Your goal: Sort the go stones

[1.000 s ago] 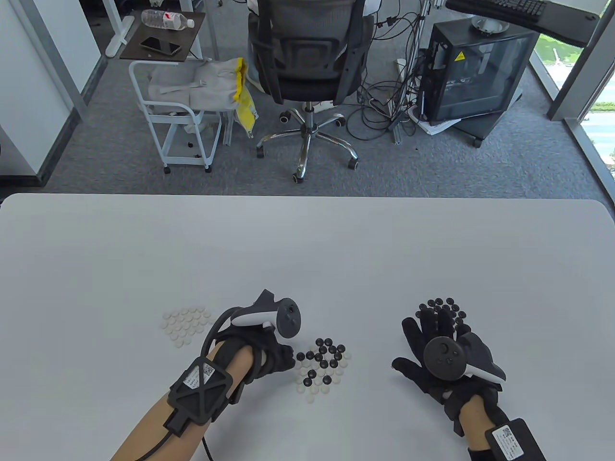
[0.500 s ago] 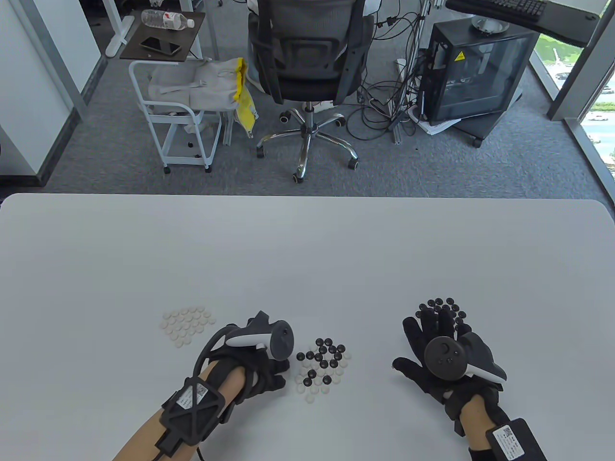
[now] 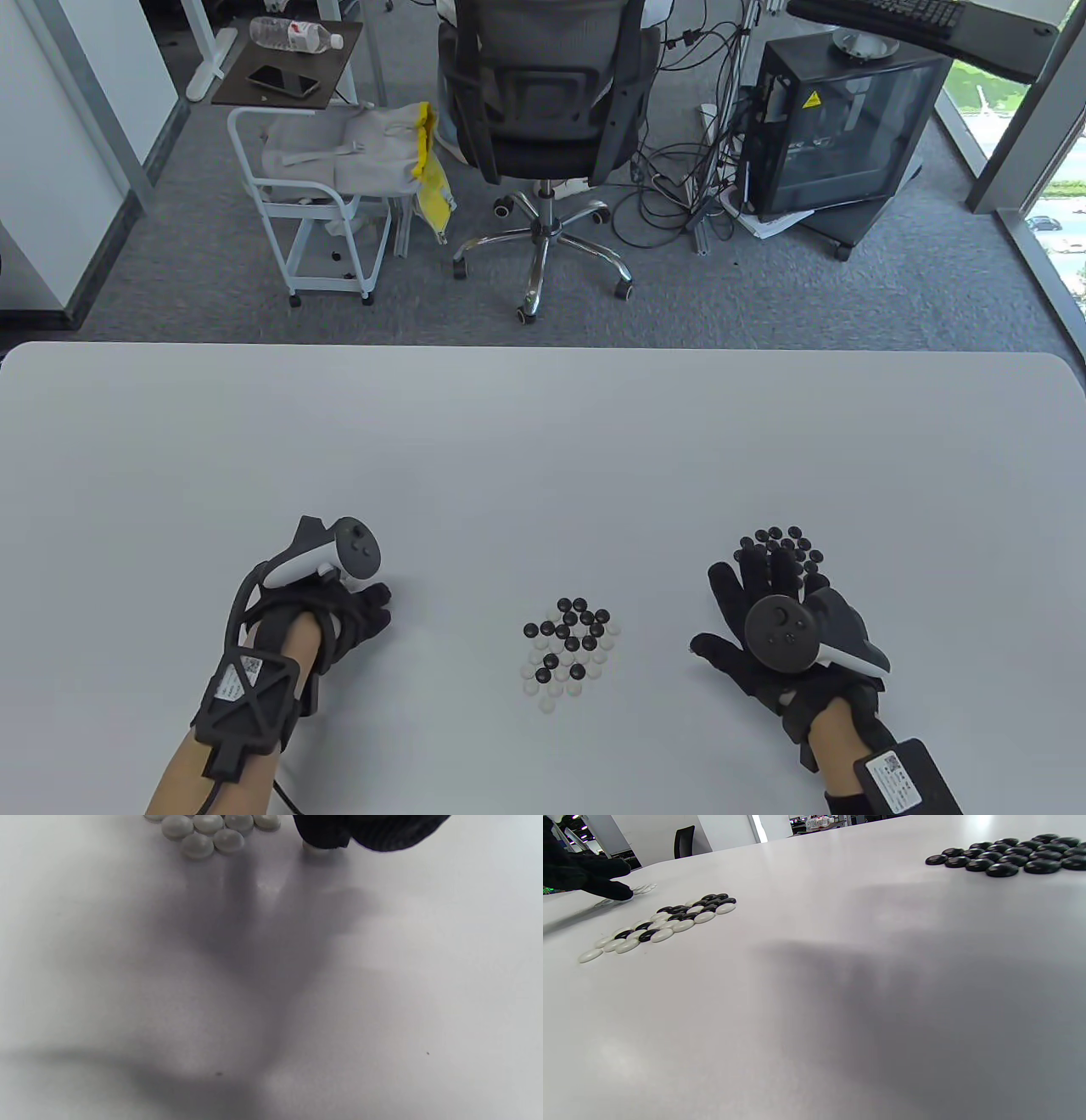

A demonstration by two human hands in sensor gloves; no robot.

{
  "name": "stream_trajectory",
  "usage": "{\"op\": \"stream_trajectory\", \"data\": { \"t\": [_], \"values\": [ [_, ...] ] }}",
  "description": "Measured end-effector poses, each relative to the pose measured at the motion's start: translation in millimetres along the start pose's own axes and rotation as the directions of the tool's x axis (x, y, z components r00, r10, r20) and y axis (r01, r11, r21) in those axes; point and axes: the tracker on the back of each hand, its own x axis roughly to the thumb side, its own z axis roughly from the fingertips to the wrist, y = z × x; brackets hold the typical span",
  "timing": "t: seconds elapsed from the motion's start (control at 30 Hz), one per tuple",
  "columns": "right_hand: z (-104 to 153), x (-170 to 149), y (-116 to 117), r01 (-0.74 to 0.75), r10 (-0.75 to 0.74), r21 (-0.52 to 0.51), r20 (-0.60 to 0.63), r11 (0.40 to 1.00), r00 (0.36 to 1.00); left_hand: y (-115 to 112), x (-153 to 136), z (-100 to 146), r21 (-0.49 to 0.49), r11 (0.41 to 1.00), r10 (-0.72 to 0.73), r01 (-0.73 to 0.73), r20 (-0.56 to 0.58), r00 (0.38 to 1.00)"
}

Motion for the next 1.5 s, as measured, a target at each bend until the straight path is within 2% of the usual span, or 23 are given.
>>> {"op": "stream_trajectory", "data": {
  "t": [0.37,0.5,0.6,0.73,0.9,1.03,1.23,1.5],
  "values": [
    [1.0,-1.4,-0.7,0.008,-0.008,-0.003,-0.007,1.0,1.0,10.8,-4.9,-5.1,0.014,1.0,0.007,-0.006,-0.067,0.998],
    [1.6,-0.6,-1.7,0.006,-0.006,-0.011,-0.001,1.0,1.0,14.4,1.6,1.6,0.046,0.999,0.017,-0.016,-0.023,1.0],
    [1.1,-1.0,-1.3,0.007,-0.007,-0.007,-0.001,1.0,1.0,20.1,17.8,12.8,0.084,0.996,0.012,-0.016,0.043,0.999],
    [1.1,-0.6,-1.3,0.005,-0.005,-0.004,-0.002,1.0,1.0,25.0,55.5,27.6,0.115,0.992,-0.071,0.054,0.141,0.987],
    [0.8,-0.1,-1.1,0.004,-0.004,-0.006,0.001,1.0,1.0,17.9,107.0,34.3,0.12,0.982,-0.17,0.143,0.258,0.951],
    [0.7,-0.4,-0.7,0.006,-0.006,-0.006,0.001,1.0,1.0,8.6,142.7,29.2,0.111,0.97,-0.239,0.215,0.311,0.92],
    [1.0,-0.7,-1.1,0.011,-0.011,-0.011,0.003,1.0,1.0,-2.1,180.3,11.4,0.097,0.955,-0.296,0.28,0.35,0.889],
    [1.3,-1.7,-1.1,0.013,-0.013,-0.009,0.002,1.0,1.0,-10.4,192.8,-10.8,0.027,0.95,-0.302,0.31,0.324,0.896]
  ]
}}
